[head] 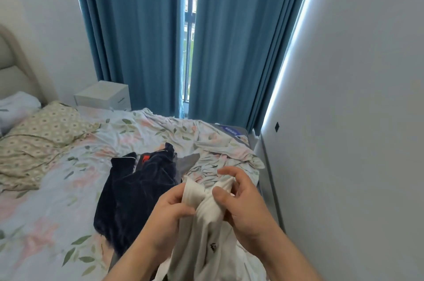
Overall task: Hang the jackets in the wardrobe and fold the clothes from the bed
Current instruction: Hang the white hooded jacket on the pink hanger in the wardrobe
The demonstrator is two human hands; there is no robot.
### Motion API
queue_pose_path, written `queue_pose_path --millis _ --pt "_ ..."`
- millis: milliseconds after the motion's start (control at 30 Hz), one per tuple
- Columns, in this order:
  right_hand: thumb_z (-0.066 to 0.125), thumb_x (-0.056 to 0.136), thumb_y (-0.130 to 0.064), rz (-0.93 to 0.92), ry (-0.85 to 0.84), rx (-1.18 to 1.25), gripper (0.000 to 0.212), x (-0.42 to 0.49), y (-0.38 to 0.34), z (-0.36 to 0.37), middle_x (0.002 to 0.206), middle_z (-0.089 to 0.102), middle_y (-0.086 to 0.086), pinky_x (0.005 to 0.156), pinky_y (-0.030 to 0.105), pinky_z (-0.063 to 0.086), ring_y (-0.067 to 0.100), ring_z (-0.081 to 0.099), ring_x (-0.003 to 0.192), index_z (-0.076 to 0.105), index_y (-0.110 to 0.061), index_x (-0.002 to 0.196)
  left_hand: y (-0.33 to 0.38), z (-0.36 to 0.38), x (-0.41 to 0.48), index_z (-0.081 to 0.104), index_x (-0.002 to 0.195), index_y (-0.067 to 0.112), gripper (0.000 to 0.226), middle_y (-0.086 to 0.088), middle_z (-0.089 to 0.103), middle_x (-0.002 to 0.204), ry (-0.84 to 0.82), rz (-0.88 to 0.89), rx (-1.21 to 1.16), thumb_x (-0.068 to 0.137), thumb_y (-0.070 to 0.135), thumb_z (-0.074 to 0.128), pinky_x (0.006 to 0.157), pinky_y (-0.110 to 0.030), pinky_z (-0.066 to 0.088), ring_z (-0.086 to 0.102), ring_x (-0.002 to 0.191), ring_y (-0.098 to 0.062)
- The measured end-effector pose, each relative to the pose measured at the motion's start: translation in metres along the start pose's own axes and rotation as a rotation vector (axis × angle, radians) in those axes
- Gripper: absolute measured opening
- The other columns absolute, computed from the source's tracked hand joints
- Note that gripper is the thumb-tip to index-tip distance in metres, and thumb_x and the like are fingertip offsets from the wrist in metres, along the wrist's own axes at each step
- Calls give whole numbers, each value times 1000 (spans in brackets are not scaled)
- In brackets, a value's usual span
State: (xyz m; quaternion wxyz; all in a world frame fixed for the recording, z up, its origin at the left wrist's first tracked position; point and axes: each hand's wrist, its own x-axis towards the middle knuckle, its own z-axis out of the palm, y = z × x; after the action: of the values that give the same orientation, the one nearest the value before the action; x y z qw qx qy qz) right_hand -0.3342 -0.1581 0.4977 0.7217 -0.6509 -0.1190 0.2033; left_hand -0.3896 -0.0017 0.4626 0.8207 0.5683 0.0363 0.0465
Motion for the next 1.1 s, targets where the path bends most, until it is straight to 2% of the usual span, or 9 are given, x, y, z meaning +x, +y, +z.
queue_pose_path --millis 133,200,267,433,667,733,833,1000,1100 --pt "69 77 -13 -50 -111 -32 15 -13 -33 13 78 65 1 67 31 54 16 63 72 68 -26 84 27 8 -18 67 107 -12 49 -42 61 107 57 86 -194 71 22 66 82 -44 54 64 99 -42" --pt "65 78 -4 -49 -189 31 21 -16 -44 17 82 67 6 70 35 56 21 65 77 68 -17 93 36 11 -25 70 105 -7 45 -33 68 103 81 55 -298 83 29 57 71 -41 58 69 92 -39" --pt "54 83 11 -35 -248 101 28 -18 -53 20 85 69 11 72 39 57 26 66 80 65 -6 101 47 11 -32 66 106 -8 37 -25 70 93 81 57 -307 85 20 55 59 -36 57 70 77 -34" --pt "53 92 10 -96 -300 38 18 -28 -67 31 82 71 12 63 32 57 22 68 74 66 -2 95 71 14 -50 69 113 -4 45 -27 67 107 -8 5 -228 68 4 65 70 -35 57 68 87 -32" --pt "65 89 4 -194 -384 -137 30 -40 -89 14 73 70 12 65 40 55 23 65 68 76 -19 72 67 40 -55 61 63 -6 5 -27 63 75 196 91 -335 60 -4 64 46 -31 52 62 56 -32" --pt "67 88 2 -182 -407 -147 29 -43 -94 2 74 72 13 64 39 56 23 66 70 76 -21 73 66 57 -59 58 54 -4 24 -28 62 73 185 114 -435 44 -2 79 46 -34 52 63 56 -34" --pt "69 87 3 -162 -440 -127 22 -45 -99 -17 76 72 14 57 34 56 21 68 69 74 -17 78 61 79 -64 58 56 -1 46 -28 60 72 179 138 -518 23 3 89 51 -40 53 62 59 -36" --pt "68 88 1 -99 -490 -50 32 -46 -98 -42 85 74 16 53 31 51 25 68 74 61 -18 112 49 110 -75 55 57 5 38 -26 59 83 198 242 -570 32 3 83 63 -44 49 61 69 -36" --pt "67 89 -2 0 -584 -33 41 -49 -97 -50 92 74 12 58 34 56 23 71 84 55 -18 126 43 121 -86 56 60 2 26 -36 61 109 122 306 -555 43 1 76 77 -54 49 63 90 -45"
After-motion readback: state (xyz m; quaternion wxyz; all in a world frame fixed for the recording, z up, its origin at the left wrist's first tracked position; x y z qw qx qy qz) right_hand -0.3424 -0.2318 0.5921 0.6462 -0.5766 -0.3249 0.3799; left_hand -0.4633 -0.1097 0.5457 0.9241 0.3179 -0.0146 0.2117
